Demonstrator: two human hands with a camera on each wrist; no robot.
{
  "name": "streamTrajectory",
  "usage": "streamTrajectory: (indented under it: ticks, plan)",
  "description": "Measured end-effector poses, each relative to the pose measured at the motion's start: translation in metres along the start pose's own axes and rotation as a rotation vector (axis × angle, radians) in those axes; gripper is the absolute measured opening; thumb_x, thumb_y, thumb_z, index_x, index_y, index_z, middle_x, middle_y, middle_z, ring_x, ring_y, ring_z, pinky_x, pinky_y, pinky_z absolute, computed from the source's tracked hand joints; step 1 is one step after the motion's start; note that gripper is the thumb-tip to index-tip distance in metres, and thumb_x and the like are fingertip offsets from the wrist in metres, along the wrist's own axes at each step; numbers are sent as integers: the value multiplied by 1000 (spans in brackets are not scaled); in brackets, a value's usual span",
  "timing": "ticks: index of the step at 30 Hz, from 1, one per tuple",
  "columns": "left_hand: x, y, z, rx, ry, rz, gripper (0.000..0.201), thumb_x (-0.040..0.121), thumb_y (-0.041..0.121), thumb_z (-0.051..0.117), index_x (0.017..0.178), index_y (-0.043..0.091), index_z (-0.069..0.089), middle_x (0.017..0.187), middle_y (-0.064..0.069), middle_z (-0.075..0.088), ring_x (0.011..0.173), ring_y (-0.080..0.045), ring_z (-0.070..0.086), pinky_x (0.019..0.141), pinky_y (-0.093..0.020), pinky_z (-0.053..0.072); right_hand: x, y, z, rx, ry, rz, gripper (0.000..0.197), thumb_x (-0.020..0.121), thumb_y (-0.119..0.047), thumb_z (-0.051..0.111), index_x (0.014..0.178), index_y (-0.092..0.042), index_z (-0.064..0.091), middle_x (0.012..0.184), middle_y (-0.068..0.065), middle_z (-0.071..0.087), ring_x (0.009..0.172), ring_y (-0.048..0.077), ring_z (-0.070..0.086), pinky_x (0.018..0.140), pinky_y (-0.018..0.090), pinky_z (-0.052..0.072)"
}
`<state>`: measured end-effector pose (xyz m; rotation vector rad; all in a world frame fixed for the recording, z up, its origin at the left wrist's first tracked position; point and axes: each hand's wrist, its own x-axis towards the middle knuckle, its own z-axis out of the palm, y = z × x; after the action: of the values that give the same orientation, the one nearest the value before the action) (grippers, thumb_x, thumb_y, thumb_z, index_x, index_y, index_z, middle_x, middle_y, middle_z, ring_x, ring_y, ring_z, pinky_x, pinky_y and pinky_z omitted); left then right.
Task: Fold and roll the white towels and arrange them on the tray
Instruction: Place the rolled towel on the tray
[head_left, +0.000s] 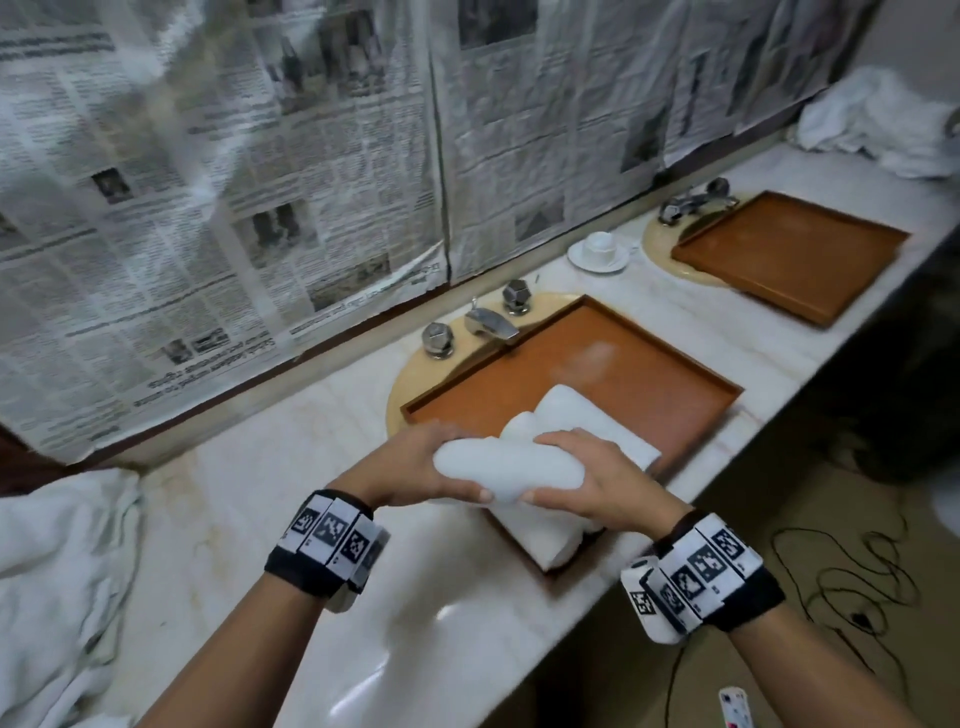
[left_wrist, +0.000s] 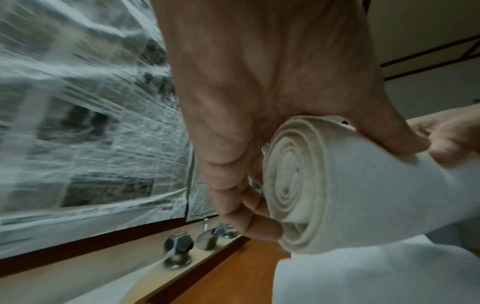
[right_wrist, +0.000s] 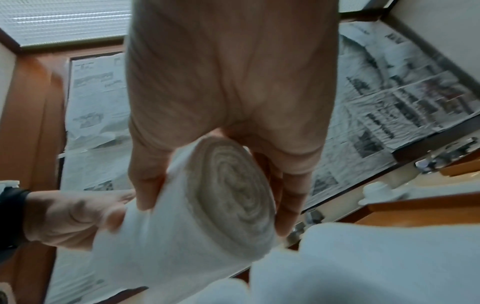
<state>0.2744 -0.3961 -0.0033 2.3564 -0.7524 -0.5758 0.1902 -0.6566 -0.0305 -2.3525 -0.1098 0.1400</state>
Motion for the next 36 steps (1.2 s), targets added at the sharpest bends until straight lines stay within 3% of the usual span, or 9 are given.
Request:
streamTrajectory:
  ticks: [3,6,11,14,18,21,25,30,36]
  plan:
    - [51,22,-4,34,4,35,66,61,66,84,118,40,62,111,18,61,103,-2,56,91,-29,49,8,26,-33,4,64,30,82,65,-69,75,134,-28,56,124,-5,57,115,11,53,98,29,42]
    - [110,48,-1,67,-14,74,78,55,76,79,120,36,62,113,14,61,104,-7,57,93,-37,50,17,61,-63,17,147,55,88,61,-78,65,134,-29,58,120,-5,60,111,10,54,97,30,44]
    - [192,89,8,92,-38,139,74,64,51,90,127,23,63,120,5,60,107,-11,55,94,-30,45,31,113,-89,76,295,166,70,71,-58,78,131,-27,59,115,-3,58,107,14,54,93,34,44]
    - [238,89,20,134,-129,134,75,64,54,88,129,28,61,120,6,59,107,-12,55,95,-31,47,39,139,-91,123,318,233,64,75,-48,81,131,-25,60,116,-2,57,109,16,54,92,31,42]
    - [283,81,38,193,-215,94,79,61,65,83,129,34,58,117,13,58,105,-8,55,95,-32,48,46,167,-82,131,317,322,68,78,-53,76,136,-26,54,122,-3,54,115,14,50,94,30,41]
    - [301,77,51,197,-298,30,84,63,63,84,135,30,56,126,10,59,110,-11,56,99,-33,47,52,176,-73,25,291,380,68,79,-59,69,138,-29,51,124,-3,54,117,17,49,100,35,37]
    - [311,68,62,156,-376,-40,75,69,55,85,134,30,58,127,8,60,112,-14,58,96,-30,47,55,180,-63,-112,230,397,58,78,-72,53,124,-37,57,110,-12,62,108,14,54,103,43,34]
    - [313,65,64,177,-403,-76,78,69,67,77,136,34,55,128,8,59,116,-17,56,101,-35,46,53,178,-65,-135,231,380,65,73,-81,45,104,-28,66,89,-10,68,87,14,62,93,42,45]
    - [303,71,67,128,-357,-107,74,78,65,72,141,33,48,122,7,55,110,-15,54,90,-27,41,51,182,-68,-153,210,393,63,78,-84,37,91,-29,65,79,-11,67,82,14,61,96,41,40]
